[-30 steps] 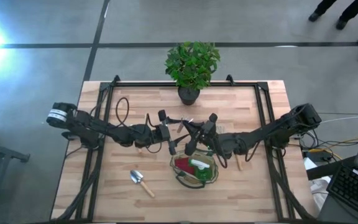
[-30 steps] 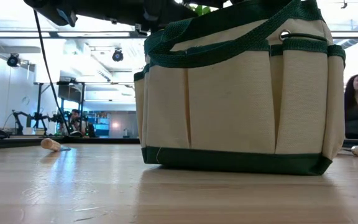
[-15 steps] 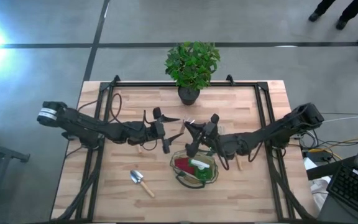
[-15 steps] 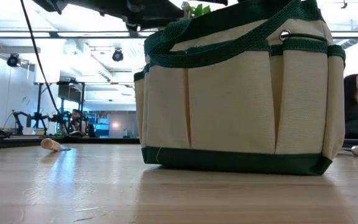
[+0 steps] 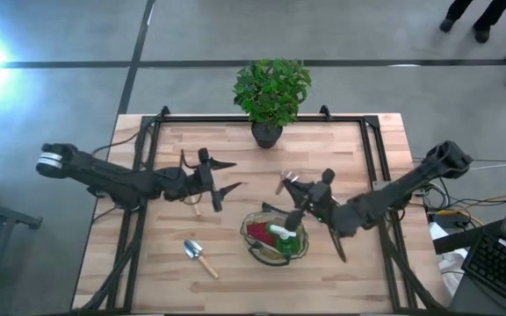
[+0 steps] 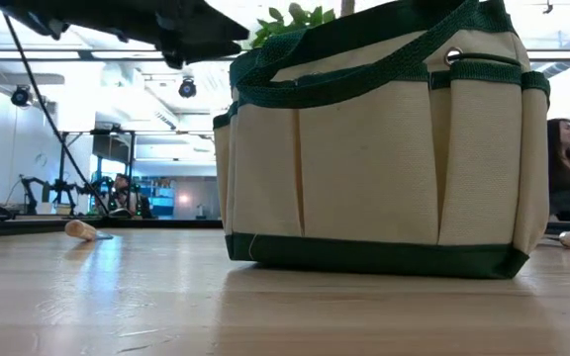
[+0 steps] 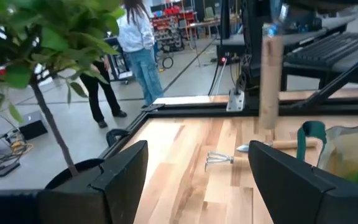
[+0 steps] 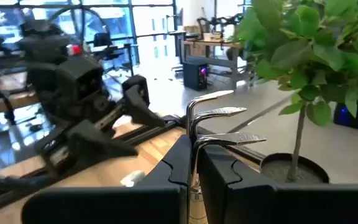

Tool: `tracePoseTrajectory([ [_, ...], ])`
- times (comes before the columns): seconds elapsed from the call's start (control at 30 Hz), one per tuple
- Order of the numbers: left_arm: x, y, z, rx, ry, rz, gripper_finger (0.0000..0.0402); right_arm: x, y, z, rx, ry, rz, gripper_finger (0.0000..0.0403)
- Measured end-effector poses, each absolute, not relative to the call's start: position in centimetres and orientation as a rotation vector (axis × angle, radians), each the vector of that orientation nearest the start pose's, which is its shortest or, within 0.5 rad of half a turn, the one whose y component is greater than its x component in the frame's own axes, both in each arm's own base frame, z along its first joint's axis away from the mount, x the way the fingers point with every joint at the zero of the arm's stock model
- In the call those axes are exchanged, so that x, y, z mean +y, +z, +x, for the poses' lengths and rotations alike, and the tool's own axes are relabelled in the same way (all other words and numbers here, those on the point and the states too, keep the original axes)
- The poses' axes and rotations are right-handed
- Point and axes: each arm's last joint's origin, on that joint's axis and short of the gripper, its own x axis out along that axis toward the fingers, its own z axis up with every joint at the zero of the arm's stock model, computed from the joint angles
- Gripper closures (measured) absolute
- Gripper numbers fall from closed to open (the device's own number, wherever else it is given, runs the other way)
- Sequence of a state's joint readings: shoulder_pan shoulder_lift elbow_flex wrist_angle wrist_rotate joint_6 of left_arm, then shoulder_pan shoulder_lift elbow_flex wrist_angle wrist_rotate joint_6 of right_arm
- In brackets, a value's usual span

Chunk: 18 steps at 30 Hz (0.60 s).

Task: Pick & Place Garden tools in Gardening bag
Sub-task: Put the left brown hand rake into the green gardening bag

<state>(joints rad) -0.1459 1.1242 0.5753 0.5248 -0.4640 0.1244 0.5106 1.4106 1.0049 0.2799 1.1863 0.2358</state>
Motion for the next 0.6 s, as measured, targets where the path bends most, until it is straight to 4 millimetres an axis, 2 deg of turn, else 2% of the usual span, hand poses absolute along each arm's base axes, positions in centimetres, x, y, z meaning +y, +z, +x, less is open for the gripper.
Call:
tracePoseTrajectory([
  [0.3, -1.9, 26.1, 21.6, 0.002, 0.318, 0.115, 0.0122, 16.1, 31.7, 25.2, 0.02, -0.556, 0.119, 0.0394],
  [0.6, -1.7, 26.5, 20.8, -0.027, 0.322, 0.107, 0.0122, 19.9, 30.8, 22.0, 0.064, -0.4, 0.151, 0.0394],
])
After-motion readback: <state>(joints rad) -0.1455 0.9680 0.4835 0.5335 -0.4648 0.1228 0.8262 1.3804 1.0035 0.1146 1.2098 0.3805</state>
